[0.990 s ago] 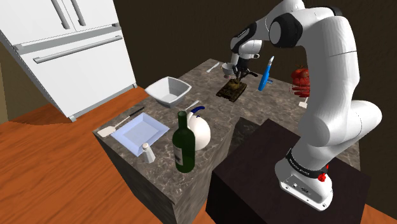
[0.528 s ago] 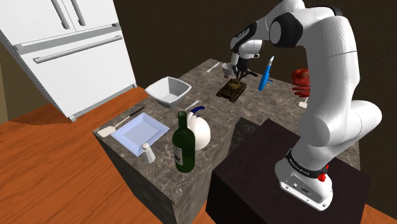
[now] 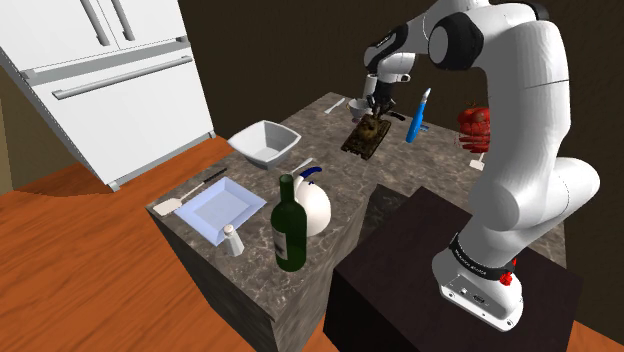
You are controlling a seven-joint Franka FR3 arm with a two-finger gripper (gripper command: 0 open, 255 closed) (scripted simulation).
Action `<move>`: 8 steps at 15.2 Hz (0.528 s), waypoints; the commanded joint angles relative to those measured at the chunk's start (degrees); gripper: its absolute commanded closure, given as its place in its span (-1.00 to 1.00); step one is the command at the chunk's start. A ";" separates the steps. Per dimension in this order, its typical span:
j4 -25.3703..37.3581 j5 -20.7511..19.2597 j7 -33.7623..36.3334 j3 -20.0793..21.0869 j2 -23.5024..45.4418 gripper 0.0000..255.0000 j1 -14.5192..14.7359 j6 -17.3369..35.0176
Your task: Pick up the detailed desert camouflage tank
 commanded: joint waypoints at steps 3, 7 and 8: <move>0.42 -0.50 0.28 -0.36 -1.82 1.00 0.12 -2.08; 1.08 -0.90 0.59 -0.60 -2.99 1.00 0.23 -3.86; 1.09 -0.90 0.59 -0.59 -2.98 1.00 0.22 -3.86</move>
